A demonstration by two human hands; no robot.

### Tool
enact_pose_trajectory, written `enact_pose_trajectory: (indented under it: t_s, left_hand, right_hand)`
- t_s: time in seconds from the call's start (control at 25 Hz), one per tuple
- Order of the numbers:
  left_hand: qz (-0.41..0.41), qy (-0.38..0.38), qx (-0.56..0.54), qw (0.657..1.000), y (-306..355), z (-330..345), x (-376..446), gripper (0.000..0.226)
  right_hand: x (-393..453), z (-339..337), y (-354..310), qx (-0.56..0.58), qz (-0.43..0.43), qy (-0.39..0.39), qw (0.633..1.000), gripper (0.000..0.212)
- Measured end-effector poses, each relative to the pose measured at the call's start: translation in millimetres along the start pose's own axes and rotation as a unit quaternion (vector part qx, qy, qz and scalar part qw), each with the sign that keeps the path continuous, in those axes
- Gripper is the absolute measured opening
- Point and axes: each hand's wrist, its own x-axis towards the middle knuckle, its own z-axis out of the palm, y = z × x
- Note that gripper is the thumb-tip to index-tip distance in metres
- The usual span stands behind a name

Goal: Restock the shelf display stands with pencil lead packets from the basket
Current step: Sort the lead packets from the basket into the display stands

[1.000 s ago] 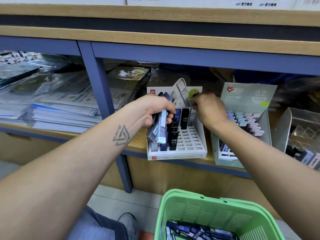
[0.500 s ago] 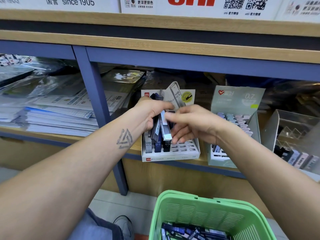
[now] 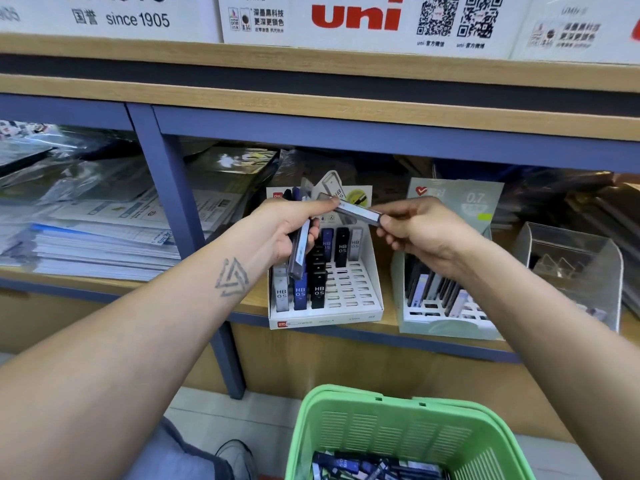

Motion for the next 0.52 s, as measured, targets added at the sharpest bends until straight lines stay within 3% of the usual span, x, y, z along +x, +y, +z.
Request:
enact_pose_trajectory:
  t_s: [0.2, 0.52]
  left_hand:
    - [-0.003, -0.048, 0.013, 0.999, 7, 19, -11, 0.012]
    - [-0.010, -0.136, 0.091, 0.987, 3, 95, -27, 0.013]
  right_hand:
    - [-11, -43, -7, 0.017, -0.042, -0.001, 0.999, 0.014]
    - [-34, -123, 7, 0.214, -0.070, 0.122, 0.967, 0.013]
